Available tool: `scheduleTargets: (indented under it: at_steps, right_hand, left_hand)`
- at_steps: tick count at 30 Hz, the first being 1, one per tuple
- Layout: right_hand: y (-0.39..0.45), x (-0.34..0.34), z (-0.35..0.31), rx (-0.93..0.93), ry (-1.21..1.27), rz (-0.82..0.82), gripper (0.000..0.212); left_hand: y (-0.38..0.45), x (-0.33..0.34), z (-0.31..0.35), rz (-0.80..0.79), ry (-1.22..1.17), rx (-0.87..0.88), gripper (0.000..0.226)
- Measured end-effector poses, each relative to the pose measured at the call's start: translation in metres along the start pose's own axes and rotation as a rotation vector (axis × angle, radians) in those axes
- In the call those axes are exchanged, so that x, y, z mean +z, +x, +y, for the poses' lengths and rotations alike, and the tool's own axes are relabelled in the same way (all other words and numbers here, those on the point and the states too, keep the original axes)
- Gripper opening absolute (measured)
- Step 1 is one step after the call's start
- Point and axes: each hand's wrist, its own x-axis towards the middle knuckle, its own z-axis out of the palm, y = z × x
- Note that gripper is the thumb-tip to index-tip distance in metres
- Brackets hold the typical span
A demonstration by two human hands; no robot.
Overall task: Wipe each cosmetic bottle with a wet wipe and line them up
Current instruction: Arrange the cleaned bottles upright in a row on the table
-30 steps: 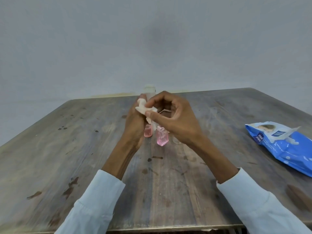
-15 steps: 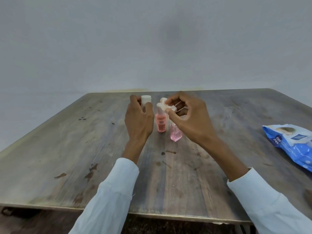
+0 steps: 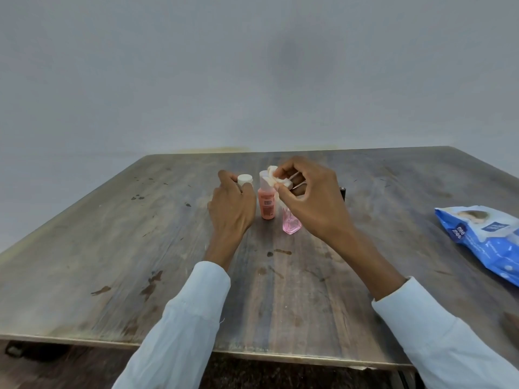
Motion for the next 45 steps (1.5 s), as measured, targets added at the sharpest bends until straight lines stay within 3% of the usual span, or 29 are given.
scheduleTargets:
  at_steps: [6,13,18,26,36,41,45]
  right_hand:
    - [0.001,-0.001,0.000,0.069,0.063,0.000,0.014]
    - [0.005,-0.011,-0.002,0.303,0.380,-0.031,0.020]
    - [0.008,-0.016,0.003,0.361,0.551,-0.030,0.025]
    - [0.012,-0.025,0.007,0.389,0.664,0.003,0.025]
    - [0.006,-0.044,-0.007,0.411,0.800,-0.048,0.029]
    - [-0.022,-0.089,0.000,0.432,0.798,-0.022,0.030]
    - [-0.046,-0.143,0.012,0.454,0.618,0.082,0.027]
  left_hand:
    - [-0.001,-0.001,0.000,0.059,-0.064,0.041,0.029]
    - [-0.008,-0.005,0.008,0.174,-0.147,0.237,0.036]
    - [-0.014,-0.009,0.018,0.150,-0.225,0.337,0.040]
    - [-0.013,-0.003,0.014,0.102,-0.303,0.273,0.027]
    - [-0.031,-0.021,0.057,0.211,-0.375,0.547,0.021]
    - [-0.056,-0.020,0.104,0.165,-0.492,0.610,0.018]
    - [-0.097,0.005,0.147,-0.019,-0.565,0.644,0.019]
